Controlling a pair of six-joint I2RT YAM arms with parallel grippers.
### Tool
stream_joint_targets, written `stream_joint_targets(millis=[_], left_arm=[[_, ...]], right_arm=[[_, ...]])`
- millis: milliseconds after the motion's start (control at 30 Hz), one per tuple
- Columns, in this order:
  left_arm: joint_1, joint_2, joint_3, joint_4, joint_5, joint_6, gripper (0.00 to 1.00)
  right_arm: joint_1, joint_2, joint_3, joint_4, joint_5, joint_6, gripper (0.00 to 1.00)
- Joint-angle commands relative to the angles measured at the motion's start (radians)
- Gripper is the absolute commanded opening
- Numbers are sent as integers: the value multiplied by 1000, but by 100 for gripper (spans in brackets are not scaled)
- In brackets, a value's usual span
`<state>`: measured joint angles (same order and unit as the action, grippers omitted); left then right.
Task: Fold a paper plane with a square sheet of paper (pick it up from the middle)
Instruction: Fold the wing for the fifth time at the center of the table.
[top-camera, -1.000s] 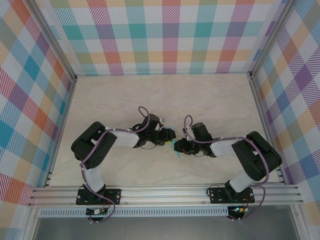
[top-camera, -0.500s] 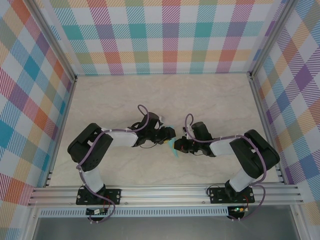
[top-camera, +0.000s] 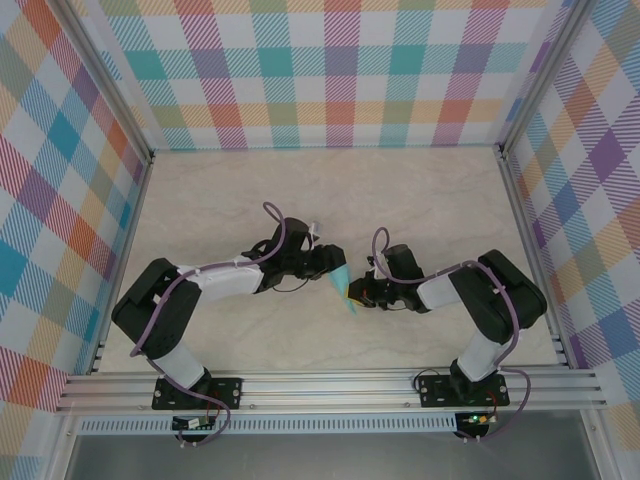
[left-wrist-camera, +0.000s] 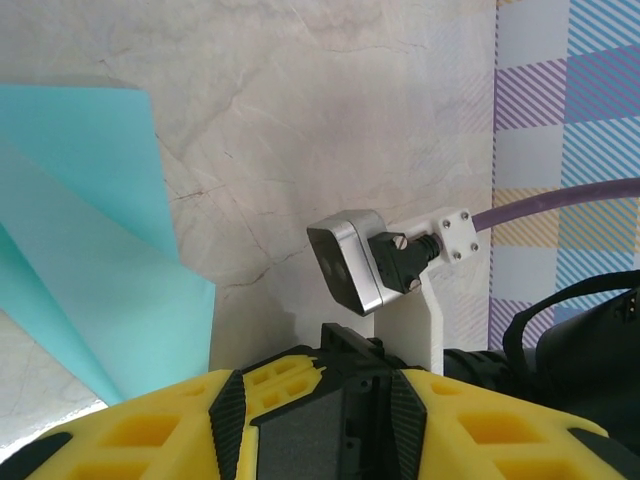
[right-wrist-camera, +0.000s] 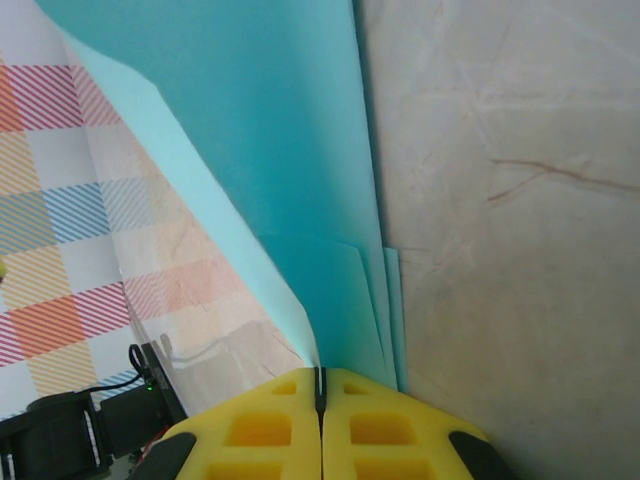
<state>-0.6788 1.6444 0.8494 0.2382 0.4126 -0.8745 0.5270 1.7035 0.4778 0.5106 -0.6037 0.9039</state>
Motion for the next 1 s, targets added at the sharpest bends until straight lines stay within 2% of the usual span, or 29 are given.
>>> stream_joint_targets(millis=[0,467,800,967], left_arm=[[13,22,-12,29,27,-4,45],[13,82,8,67,61,-5,44],[10,172,34,142,103,-27,43],[10,199,38,132,86,-26,43]], right_arm=[[-2,41,11,22,-16,24,6],[-6,11,61,-42,-73,-7,8],[-6,39,57,-31,-62,5,8],[-6,47,56,-31,-59,6,8]])
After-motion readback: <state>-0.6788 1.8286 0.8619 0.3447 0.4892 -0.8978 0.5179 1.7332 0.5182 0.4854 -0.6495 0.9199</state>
